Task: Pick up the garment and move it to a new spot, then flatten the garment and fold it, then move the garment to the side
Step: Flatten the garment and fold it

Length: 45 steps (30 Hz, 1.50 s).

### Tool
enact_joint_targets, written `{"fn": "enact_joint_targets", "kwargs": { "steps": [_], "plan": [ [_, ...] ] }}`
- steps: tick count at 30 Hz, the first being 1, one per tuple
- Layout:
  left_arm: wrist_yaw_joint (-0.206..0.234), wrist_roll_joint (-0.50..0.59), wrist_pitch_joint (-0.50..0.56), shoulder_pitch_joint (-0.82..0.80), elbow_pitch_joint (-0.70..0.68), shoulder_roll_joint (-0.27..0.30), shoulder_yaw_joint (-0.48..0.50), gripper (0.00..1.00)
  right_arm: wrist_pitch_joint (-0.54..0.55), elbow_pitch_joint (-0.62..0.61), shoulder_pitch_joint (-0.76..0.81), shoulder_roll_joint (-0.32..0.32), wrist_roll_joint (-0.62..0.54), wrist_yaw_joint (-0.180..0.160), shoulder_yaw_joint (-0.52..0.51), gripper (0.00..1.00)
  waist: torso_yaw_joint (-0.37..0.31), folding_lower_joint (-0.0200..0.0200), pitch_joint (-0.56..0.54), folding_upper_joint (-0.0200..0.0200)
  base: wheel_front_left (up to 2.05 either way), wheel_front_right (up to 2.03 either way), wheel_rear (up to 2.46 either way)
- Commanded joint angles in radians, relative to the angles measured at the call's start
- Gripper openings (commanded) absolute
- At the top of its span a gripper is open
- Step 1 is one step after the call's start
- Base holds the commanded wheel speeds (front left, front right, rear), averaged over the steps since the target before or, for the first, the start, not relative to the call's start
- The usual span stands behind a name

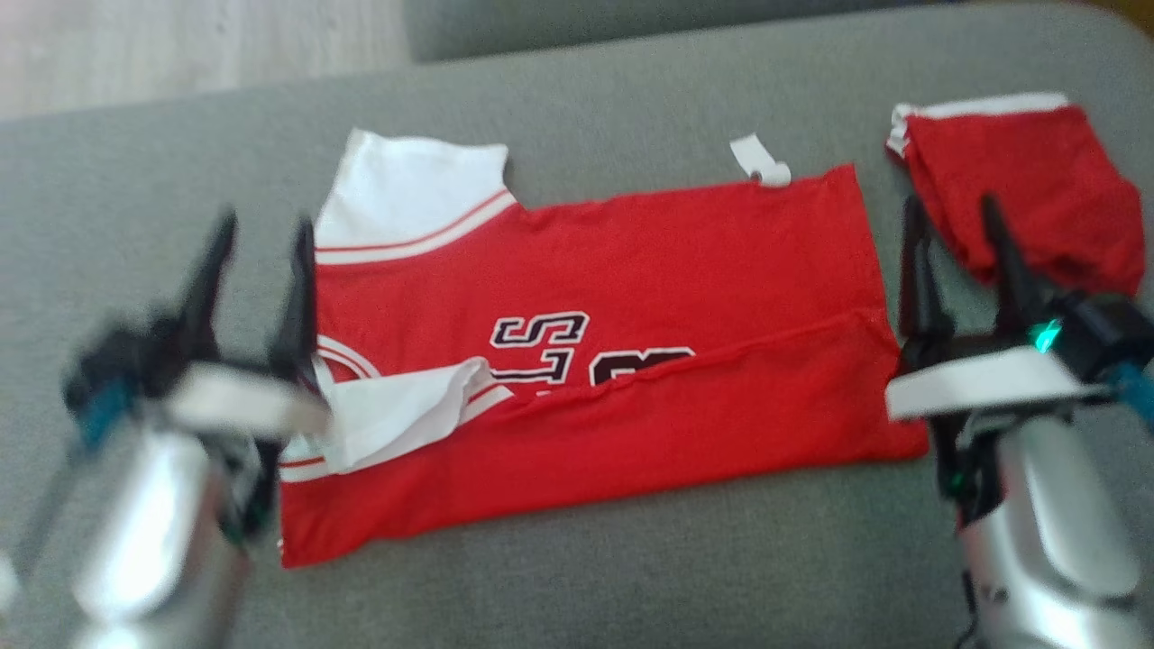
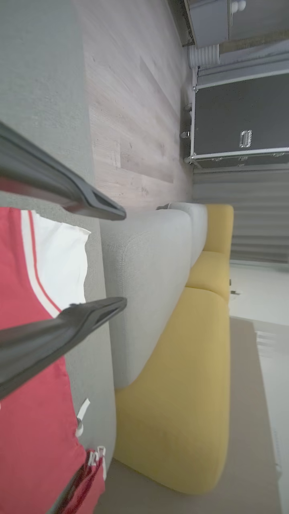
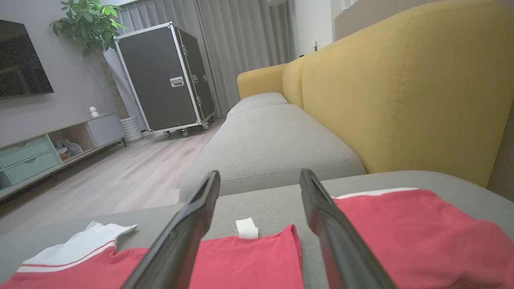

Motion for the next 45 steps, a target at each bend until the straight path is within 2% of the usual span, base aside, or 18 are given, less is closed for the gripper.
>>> {"fn": "enact_joint_targets", "kwargs": {
  "steps": [1, 4, 6, 9, 10, 11, 13, 17, 21, 28, 35, 36, 37, 38, 41, 45],
  "plan": [
    [-0.008, -0.001, 0.021, -0.108, -0.020, 0.047, 0.032, 1.00, -0.009, -0.033, -0.049, 0.004, -0.010, -0.005, 0.009, 1.00, -0.021, -0.0001, 0.048, 0.0000, 0.00, 0.00, 0.00],
    [-0.045, -0.004, 0.187, -0.271, 0.056, 0.126, -0.027, 1.00, -0.009, -0.030, -0.100, 0.004, -0.017, -0.005, -0.032, 1.00, -0.051, -0.0001, 0.115, 0.0000, 0.00, 0.00, 0.00],
    [-0.056, -0.038, 0.325, -0.379, 0.115, 0.174, -0.075, 1.00, -0.009, -0.025, -0.140, 0.004, -0.022, -0.005, -0.045, 1.00, -0.073, -0.0001, 0.160, 0.0000, 0.00, 0.00, 0.00],
    [-0.058, -0.122, 0.484, -0.517, 0.164, 0.248, -0.186, 1.00, -0.010, -0.018, -0.188, 0.004, -0.010, -0.005, -0.029, 1.00, -0.110, -0.0001, 0.213, 0.0000, 0.00, 0.00, 0.00],
    [-0.058, -0.185, 0.564, -0.584, 0.189, 0.296, -0.251, 1.00, -0.010, -0.018, -0.213, 0.004, 0.000, -0.005, -0.018, 1.00, -0.133, -0.0001, 0.241, 0.0000, 0.00, 0.00, 0.00],
    [-0.058, -0.185, 0.564, -0.584, 0.189, 0.296, -0.251, 1.00, -0.010, -0.018, -0.213, 0.004, 0.000, -0.005, -0.018, 1.00, -0.133, -0.0001, 0.241, 0.0000, 0.00, 0.00, 0.00],
    [-0.058, -0.256, 0.665, -0.654, 0.243, 0.354, -0.316, 1.00, -0.011, -0.021, -0.240, 0.004, 0.018, -0.005, 0.001, 1.00, -0.164, -0.0001, 0.274, 0.0000, 0.00, 0.00, 0.00],
    [-0.058, -0.293, 0.731, -0.717, 0.315, 0.400, -0.376, 1.00, -0.013, -0.030, -0.261, 0.004, 0.038, -0.005, 0.026, 1.00, -0.198, -0.0001, 0.305, 0.0000, 0.00, 0.00, 0.00],
    [-0.059, -0.319, 0.736, -0.755, 0.377, 0.418, -0.405, 1.00, -0.013, -0.044, -0.263, 0.004, 0.058, -0.005, 0.037, 1.00, -0.219, -0.0001, 0.322, 0.0000, 0.00, 0.00, 0.00],
    [-0.059, -0.337, 0.744, -0.785, 0.495, 0.427, -0.430, 1.00, -0.014, -0.091, -0.245, 0.004, 0.077, -0.005, 0.033, 1.00, -0.233, -0.0001, 0.337, 0.0000, 0.00, 0.00, 0.00],
    [-0.059, -0.417, 0.782, -0.781, 0.504, 0.404, -0.464, 1.00, -0.014, -0.105, -0.235, 0.004, 0.069, -0.005, 0.016, 1.00, -0.224, -0.0001, 0.334, 0.0000, 0.00, 0.00, 0.00],
    [-0.059, -0.432, 0.796, -0.778, 0.499, 0.405, -0.474, 0.77, -0.014, -0.103, -0.236, 0.004, 0.066, -0.005, 0.012, 1.00, -0.222, -0.0001, 0.332, 0.0000, 0.00, 0.00, 0.00],
    [-0.059, -0.450, 0.812, -0.776, 0.494, 0.405, -0.482, 0.15, -0.014, -0.101, -0.238, 0.004, 0.063, -0.005, 0.010, 1.00, -0.218, -0.0001, 0.329, 0.0000, 0.00, 0.00, 0.00],
    [-0.059, -0.471, 0.829, -0.773, 0.489, 0.405, -0.489, 0.00, -0.014, -0.099, -0.240, 0.004, 0.059, -0.005, 0.007, 1.00, -0.215, -0.0001, 0.326, 0.0000, 0.00, 0.00, 0.00],
    [-0.059, -0.547, 0.852, -0.765, 0.464, 0.398, -0.490, 0.00, -0.014, -0.090, -0.249, 0.004, 0.046, -0.005, 0.005, 1.00, -0.203, -0.0001, 0.313, 0.0000, 0.00, 0.00, 0.00],
    [-0.059, -0.587, 0.795, -0.762, 0.428, 0.391, -0.489, 0.00, 0.009, -0.065, -0.267, 0.004, 0.003, -0.005, 0.013, 1.00, -0.178, -0.0001, 0.287, 0.0000, 0.00, 0.00, 0.00]
  ]
}}
